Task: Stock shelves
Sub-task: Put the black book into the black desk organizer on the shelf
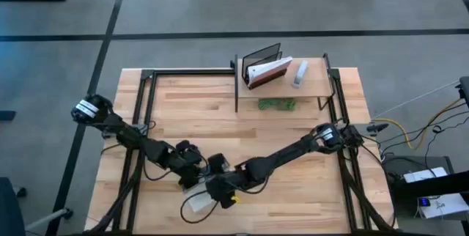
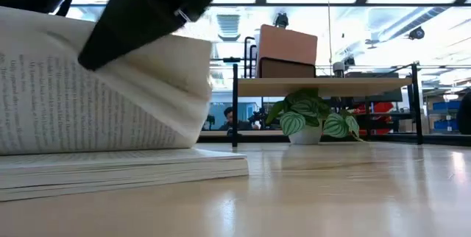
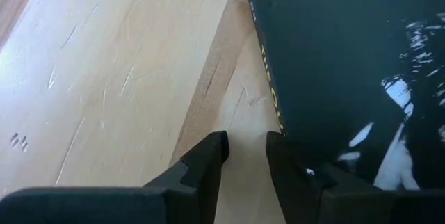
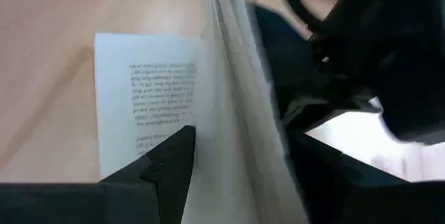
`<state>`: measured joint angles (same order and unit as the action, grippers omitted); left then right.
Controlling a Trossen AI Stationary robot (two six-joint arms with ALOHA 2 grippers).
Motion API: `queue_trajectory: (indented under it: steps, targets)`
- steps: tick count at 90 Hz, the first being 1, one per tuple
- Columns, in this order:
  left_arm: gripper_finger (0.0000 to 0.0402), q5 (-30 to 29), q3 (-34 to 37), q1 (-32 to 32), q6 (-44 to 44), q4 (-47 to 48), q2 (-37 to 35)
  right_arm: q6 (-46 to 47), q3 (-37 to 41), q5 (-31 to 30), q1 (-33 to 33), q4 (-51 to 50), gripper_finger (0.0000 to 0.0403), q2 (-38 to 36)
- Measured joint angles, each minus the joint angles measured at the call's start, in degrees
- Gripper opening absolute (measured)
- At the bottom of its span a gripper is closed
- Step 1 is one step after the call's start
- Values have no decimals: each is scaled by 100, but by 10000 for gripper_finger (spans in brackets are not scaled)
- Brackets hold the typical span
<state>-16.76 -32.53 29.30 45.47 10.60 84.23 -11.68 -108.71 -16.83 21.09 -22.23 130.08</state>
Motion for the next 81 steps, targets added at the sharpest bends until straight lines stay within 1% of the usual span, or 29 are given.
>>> queue_trajectory:
  steps: [15, 46, 67, 81]
  targets:
    - [109, -10, 0, 0, 0, -8, 2, 11, -4, 12, -86, -8, 188, -2]
    - [101, -28, 0, 0, 0, -14, 2, 23, 3, 29, -147, -25, 186, -2]
    - [109, -30, 2, 0, 0, -30, 2, 419, 14, 31, -149, -25, 186, 26]
    - [105, -32, 2, 0, 0, -37, 2, 619, 53, 29, -166, 10, 186, 45]
